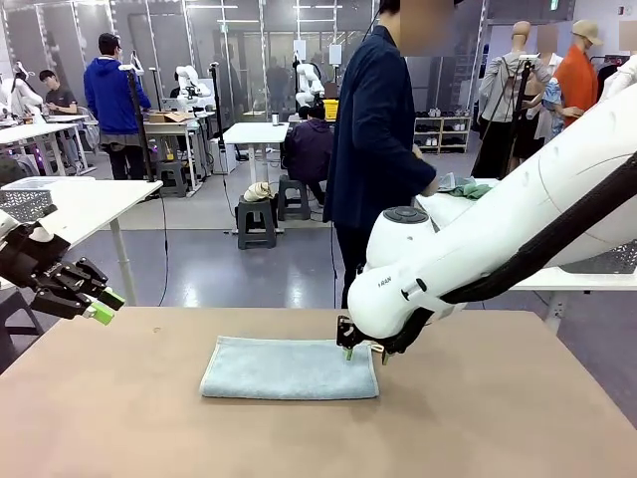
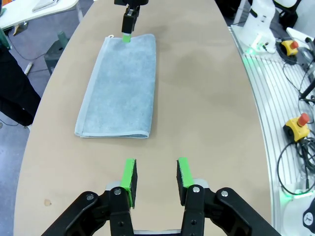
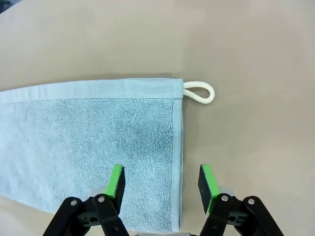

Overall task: Fold the towels and place them in the basket.
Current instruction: When a person lays out a Towel with hook on the table, fold it in half twice.

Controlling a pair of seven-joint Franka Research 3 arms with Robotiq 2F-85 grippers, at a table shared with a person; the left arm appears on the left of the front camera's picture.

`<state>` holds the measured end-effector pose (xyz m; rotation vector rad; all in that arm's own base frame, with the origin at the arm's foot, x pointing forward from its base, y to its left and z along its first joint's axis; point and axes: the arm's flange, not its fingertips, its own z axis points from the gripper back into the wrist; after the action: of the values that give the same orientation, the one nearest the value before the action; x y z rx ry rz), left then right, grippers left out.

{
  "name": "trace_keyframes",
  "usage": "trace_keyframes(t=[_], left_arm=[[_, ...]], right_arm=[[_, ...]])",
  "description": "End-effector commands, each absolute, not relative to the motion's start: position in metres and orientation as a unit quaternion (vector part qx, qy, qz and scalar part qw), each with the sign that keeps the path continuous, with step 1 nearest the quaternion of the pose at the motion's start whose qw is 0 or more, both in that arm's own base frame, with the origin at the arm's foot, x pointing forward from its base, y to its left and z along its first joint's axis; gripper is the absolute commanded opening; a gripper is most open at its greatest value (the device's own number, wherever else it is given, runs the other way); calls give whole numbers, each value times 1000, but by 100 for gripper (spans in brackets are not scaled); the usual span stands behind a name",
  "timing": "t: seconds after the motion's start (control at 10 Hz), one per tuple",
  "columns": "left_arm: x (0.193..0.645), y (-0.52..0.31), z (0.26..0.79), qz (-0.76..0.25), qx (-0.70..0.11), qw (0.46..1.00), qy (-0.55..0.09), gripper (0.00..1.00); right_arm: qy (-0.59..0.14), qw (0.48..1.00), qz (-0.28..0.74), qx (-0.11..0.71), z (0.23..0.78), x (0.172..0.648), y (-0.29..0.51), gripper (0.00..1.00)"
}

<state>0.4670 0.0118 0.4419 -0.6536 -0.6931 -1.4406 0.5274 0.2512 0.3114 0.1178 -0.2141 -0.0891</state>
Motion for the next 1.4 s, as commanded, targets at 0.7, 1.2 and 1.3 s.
trace_keyframes(t=[0.7, 1.2, 1.3], left_arm=[[467, 12, 442, -634, -288, 649, -307, 44], [467, 12, 442, -634, -288, 649, -307, 44], [467, 12, 442, -634, -288, 649, -307, 44]], right_arm=[[-112, 991, -65, 41, 288, 535, 259, 76], [-109, 991, -67, 30, 285, 536, 257, 16], [-108, 991, -70, 25, 284, 536, 256, 31]])
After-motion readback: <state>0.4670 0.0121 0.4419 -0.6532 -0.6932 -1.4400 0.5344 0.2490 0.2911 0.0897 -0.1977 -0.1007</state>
